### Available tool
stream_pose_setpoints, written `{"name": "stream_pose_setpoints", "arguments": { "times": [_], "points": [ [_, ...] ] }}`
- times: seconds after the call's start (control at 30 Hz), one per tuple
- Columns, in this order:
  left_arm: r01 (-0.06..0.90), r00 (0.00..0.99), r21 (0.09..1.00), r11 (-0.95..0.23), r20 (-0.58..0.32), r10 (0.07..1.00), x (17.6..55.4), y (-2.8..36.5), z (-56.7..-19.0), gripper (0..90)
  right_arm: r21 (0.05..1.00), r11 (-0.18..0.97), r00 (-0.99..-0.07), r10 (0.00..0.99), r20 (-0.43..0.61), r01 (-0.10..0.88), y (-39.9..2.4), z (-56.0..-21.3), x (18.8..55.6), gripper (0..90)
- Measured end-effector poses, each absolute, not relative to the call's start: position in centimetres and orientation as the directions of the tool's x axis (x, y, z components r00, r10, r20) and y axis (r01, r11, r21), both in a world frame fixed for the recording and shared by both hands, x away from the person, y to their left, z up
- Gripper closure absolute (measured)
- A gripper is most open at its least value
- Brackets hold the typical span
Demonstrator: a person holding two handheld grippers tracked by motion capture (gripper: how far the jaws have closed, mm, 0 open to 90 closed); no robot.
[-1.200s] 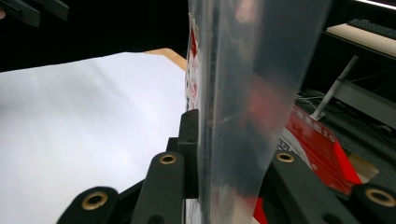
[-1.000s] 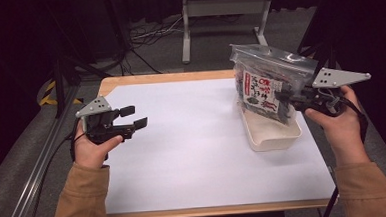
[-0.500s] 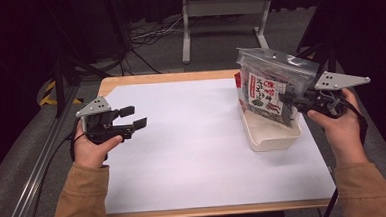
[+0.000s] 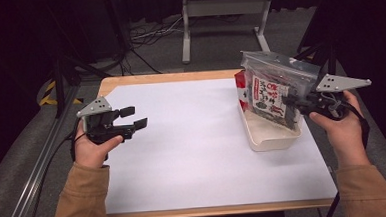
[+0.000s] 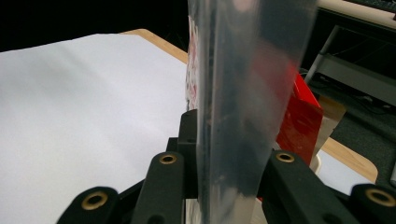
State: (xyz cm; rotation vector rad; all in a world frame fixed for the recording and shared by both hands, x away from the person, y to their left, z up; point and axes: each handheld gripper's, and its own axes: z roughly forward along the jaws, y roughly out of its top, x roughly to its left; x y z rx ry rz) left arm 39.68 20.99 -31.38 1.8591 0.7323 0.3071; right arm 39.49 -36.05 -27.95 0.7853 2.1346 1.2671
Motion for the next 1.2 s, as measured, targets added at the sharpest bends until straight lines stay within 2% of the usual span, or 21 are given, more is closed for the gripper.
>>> {"name": "stream_pose_setpoints", "arguments": {
  "times": [0.57,1.2],
  "points": [
    [0.347,0.777,0.905,-0.246,-0.131,0.616,39.6,21.0,-31.4,33.7,0.876,0.405,-0.690,0.713,-0.124,0.261,-35.6,-29.2,39.5,75.8],
    [0.349,0.777,0.905,-0.244,-0.134,0.615,39.6,21.0,-31.4,33.3,0.862,0.404,-0.699,0.711,-0.083,0.308,-35.2,-32.3,40.1,75.4]
  ]
}}
